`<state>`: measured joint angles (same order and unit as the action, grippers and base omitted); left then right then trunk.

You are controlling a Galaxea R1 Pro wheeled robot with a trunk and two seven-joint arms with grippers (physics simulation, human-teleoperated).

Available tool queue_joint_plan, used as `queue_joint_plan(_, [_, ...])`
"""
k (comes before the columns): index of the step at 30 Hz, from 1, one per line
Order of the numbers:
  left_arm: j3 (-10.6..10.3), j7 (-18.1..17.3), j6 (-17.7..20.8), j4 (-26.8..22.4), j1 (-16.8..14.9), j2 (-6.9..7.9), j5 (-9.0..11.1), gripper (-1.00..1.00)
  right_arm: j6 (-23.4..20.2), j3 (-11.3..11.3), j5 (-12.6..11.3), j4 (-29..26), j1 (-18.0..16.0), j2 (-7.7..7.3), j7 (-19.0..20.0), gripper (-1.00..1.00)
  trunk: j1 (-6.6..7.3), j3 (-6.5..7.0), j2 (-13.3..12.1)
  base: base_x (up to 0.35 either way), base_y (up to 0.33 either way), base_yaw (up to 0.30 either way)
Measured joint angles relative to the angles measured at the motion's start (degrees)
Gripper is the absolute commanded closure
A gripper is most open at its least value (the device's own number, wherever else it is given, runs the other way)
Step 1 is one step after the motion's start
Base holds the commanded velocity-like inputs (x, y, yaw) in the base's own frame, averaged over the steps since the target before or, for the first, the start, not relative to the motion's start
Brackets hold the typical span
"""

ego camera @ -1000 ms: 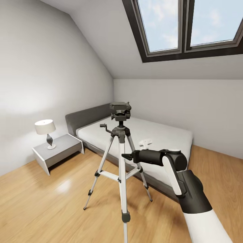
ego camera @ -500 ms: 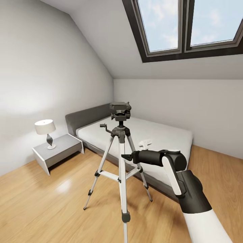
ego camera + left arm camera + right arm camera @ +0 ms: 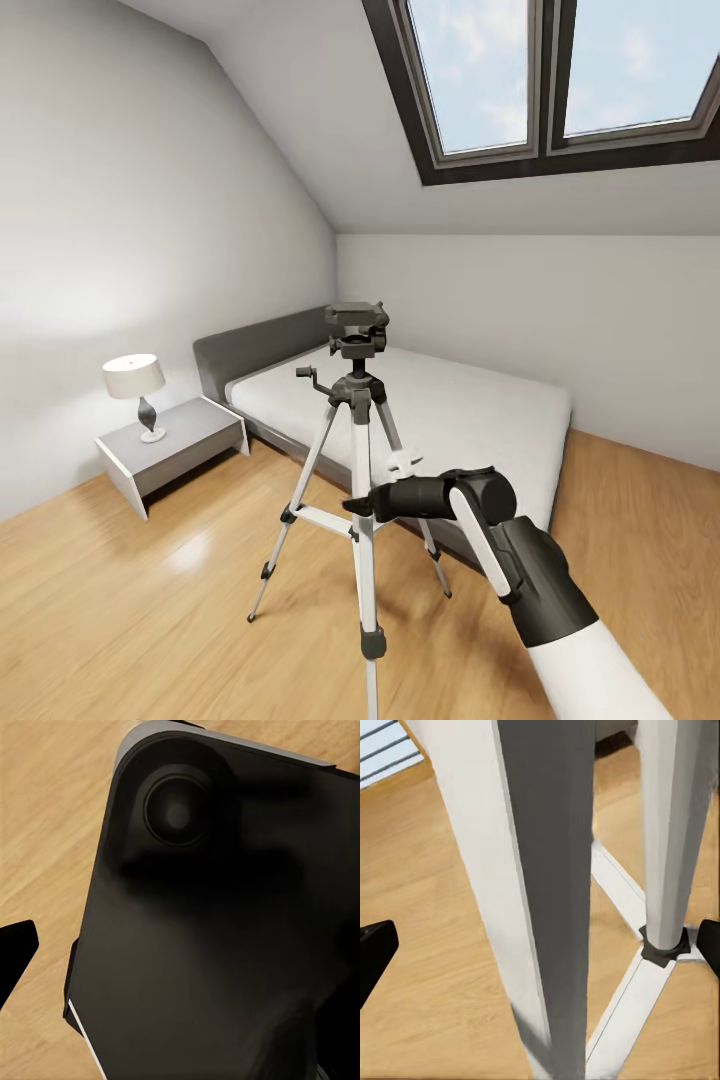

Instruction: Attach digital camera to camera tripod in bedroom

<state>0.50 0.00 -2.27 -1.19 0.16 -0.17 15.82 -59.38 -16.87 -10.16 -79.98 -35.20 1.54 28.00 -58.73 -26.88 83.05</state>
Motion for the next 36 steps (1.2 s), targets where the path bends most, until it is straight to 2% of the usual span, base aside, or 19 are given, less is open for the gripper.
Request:
queue_joint_plan(5, [0.06,0.00,0.00,-0.05,0.00,0.01,0.00,-1.00,1.56,0.24,-0.26,-0.51,0.00,1.10,-0.54,-1.00,0.00,0.00,0.00,0.000,0.000,0.000])
queue_joint_plan(11, [0.08,0.00,0.00,-0.06,0.00,0.02,0.00,-1.00,-0.34,0.47,-0.28,-0.74,0.00,2.40,-0.61,-1.00,0.00,0.00,0.00,0.000,0.000,0.000])
queue_joint_plan(26, [0.08,0.00,0.00,-0.07,0.00,0.01,0.00,-1.00,3.58,0.50,-0.29,-0.71,0.00,2.63,-1.47,-1.00,0.00,0.00,0.00,0.000,0.000,0.000])
queue_joint_plan(36, [0.08,0.00,0.00,-0.07,0.00,0.02,0.00,-1.00,6.81,0.49,-0.37,-0.53,0.00,2.56,-3.99,-1.00,0.00,0.00,0.00,0.000,0.000,0.000])
